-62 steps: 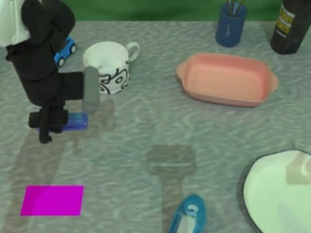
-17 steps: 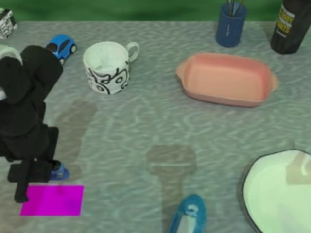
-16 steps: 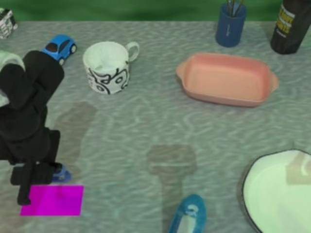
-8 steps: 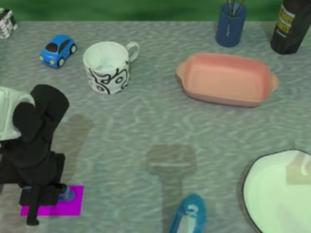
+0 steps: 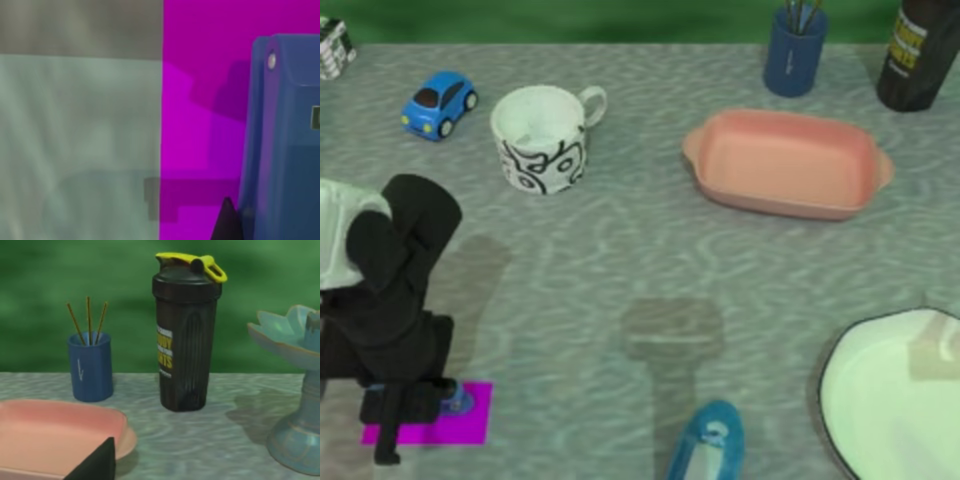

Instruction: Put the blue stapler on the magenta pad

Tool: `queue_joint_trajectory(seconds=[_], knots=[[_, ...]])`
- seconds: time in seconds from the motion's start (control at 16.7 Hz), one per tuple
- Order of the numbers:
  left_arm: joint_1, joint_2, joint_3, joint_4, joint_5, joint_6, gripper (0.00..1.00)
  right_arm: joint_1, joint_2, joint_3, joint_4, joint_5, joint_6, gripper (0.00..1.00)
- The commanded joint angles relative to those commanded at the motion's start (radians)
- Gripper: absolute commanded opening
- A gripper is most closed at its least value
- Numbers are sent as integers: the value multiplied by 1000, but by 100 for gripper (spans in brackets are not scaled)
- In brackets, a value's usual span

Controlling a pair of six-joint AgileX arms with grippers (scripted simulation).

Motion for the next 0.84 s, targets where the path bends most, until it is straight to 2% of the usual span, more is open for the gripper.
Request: queue_joint_trajectory(seconds=[0.48,0.84], knots=[[0,0,0,0,0,0,98,0,0,0,0,0,0,100],[0,0,0,0,0,0,100,0,0,0,0,0,0,100]])
